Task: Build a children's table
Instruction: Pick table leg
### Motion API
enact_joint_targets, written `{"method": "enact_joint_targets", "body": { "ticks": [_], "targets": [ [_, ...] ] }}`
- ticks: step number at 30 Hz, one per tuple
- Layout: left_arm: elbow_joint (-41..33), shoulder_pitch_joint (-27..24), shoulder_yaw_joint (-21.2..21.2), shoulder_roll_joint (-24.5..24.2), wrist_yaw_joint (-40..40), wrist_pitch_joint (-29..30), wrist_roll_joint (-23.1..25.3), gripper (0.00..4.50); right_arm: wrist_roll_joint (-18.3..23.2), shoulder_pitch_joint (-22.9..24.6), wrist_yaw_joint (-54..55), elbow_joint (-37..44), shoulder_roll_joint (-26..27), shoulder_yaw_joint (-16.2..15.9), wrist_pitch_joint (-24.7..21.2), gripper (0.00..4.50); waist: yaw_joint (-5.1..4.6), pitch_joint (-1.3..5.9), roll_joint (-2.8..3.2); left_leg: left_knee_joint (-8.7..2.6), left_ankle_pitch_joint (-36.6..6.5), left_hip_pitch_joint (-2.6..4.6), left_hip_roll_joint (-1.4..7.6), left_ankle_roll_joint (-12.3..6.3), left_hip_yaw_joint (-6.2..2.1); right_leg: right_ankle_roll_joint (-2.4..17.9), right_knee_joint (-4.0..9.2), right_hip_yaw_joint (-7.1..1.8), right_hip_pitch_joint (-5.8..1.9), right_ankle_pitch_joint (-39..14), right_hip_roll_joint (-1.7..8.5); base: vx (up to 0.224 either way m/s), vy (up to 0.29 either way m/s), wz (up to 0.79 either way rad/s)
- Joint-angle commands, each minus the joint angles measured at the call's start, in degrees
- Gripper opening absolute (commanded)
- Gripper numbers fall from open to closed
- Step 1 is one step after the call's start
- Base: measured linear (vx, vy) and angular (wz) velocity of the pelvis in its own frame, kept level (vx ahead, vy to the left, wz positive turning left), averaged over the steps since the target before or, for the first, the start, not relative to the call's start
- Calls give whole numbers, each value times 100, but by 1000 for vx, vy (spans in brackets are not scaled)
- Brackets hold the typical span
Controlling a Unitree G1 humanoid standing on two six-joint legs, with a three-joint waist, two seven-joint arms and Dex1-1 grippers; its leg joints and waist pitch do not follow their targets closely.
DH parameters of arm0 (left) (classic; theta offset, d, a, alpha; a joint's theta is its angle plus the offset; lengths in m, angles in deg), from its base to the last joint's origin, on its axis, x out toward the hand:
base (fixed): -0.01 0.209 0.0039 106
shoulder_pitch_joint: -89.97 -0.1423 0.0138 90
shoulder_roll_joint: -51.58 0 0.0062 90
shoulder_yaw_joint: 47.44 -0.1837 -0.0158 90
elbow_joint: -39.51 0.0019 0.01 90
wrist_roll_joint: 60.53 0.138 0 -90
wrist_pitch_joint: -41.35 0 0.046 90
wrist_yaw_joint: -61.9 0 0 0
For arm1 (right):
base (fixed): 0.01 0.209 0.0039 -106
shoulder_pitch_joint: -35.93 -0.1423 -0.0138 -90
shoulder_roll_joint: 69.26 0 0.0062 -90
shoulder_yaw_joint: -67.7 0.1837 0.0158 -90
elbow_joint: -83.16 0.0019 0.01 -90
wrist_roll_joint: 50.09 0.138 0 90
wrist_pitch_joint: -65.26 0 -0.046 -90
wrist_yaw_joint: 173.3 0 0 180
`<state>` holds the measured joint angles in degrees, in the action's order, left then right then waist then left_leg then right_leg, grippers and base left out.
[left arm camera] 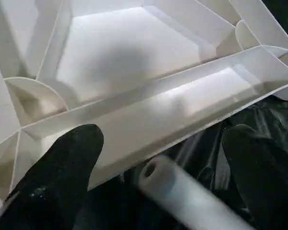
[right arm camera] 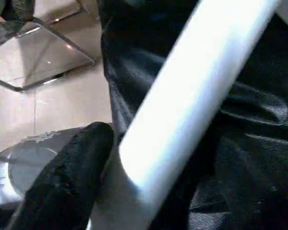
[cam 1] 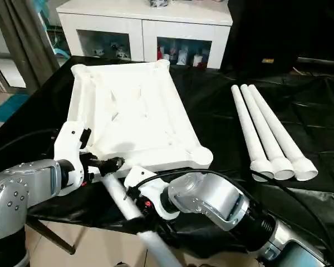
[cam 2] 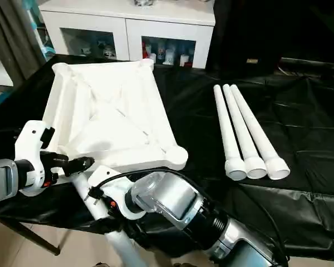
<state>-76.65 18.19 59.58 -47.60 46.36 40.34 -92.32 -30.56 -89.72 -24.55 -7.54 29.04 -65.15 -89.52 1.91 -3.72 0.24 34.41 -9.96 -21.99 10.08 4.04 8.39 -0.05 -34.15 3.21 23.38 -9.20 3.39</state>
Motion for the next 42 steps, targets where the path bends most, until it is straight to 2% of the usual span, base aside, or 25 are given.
{"method": "enact_joint_targets", "body": {
  "ticks": [1, 7, 10, 11, 14, 16, 23, 30, 31, 35, 36, 37, 39, 42],
  "targets": [
    [-65, 1, -15, -19, -16, -18, 22, 450, -111, 101, 67, -331, -36, -92, -182, 298, -1, 289, 118, -494, -2256, 108, 196, 450, -109, 450, 476, -252, -145, -2636, 364, 0, 0, 0],
    [-63, -3, -3, -9, -28, -32, 41, 450, -124, 144, 122, -562, 81, 198, -240, 262, -7, 296, 118, -493, -2252, 106, 195, 457, -107, 514, 463, -254, -152, -2491, 360, 0, 0, 0],
    [-68, 4, -7, 5, -22, -36, 42, 450, -103, 185, 173, -706, 139, 397, -289, 243, -4, 295, 138, -500, -2264, 115, 200, 467, -111, 539, 460, -251, -153, -2459, 357, 0, 0, 0],
    [-64, 10, -6, 8, -20, -40, 43, 450, -93, 205, 197, -753, 150, 468, -307, 225, -8, 292, 137, -501, -2292, 116, 199, 473, -111, 542, 463, -250, -153, -2454, 355, 0, 0, 0],
    [-47, 27, 2, 14, -19, -51, 46, 450, -28, 273, 238, -855, 192, 696, -401, 209, -4, 292, 145, -495, -2340, 129, 193, 472, -107, 519, 479, -249, -149, -2519, 358, 0, 0, 0],
    [-41, 33, 4, 16, -19, -54, 47, 450, -22, 284, 241, -878, 205, 745, -421, 188, 2, 289, 141, -496, -2368, 139, 194, 465, -108, 510, 490, -249, -141, -2564, 357, 0, 0, 0],
    [38, 79, 33, 38, -27, -111, 52, 450, 44, 355, 275, -1053, 338, 1214, -524, 158, -13, 270, 152, -500, -2677, 171, 183, 466, -141, 318, 564, -222, -110, -3133, 367, 0, 0, 0],
    [100, 140, 195, 113, -21, -216, 47, 450, 164, 393, 222, -962, 341, 1508, -618, 146, -17, 269, 150, -507, -2771, 168, 176, 457, -163, 202, 600, -198, -106, -3323, 368, 0, 0, 0],
    [121, 204, 336, 196, 3, -327, 40, 450, 189, 419, 189, -867, 307, 1563, -665, 145, -16, 272, 148, -500, -2751, 170, 172, 454, -157, 194, 611, -198, -103, -3314, 367, 0, 0, 0],
    [175, 422, 662, 406, 82, -533, 1, 450, 253, 474, 144, -693, 237, 1642, -755, 144, 3, 293, 147, -502, -2621, 168, 181, 449, -152, 229, 590, -206, -114, -3118, 365, 0, 0, 0],
    [187, 468, 715, 439, 103, -620, 1, 450, 278, 491, 131, -643, 219, 1666, -769, 144, -1, 288, 145, -514, -2566, 135, 182, 441, -155, 260, 578, -205, -138, -3021, 367, 0, 0, 0],
    [207, 535, 785, 480, 126, -786, 1, 450, 331, 529, 107, -527, 188, 1729, -792, 144, 19, 309, 150, -503, -2481, 151, 185, 437, -148, 291, 562, -218, -132, -2890, 369, 0, 0, 0],
    [228, 573, 829, 509, 139, -916, 0, 450, 386, 550, 85, -441, 181, 1800, -818, 144, 25, 317, 148, -506, -2314, 119, 192, 424, -139, 366, 533, -230, -161, -2634, 373, 0, 0, 0],
    [257, 613, 878, 563, 201, -1459, 100, 450, 658, 618, -22, -11, 177, 2174, -947, 144, 46, 347, 162, -501, -1982, 95, 210, 415, -123, 566, 451, -245, -194, -2042, 368, 0, 0, 0]
  ]
}}
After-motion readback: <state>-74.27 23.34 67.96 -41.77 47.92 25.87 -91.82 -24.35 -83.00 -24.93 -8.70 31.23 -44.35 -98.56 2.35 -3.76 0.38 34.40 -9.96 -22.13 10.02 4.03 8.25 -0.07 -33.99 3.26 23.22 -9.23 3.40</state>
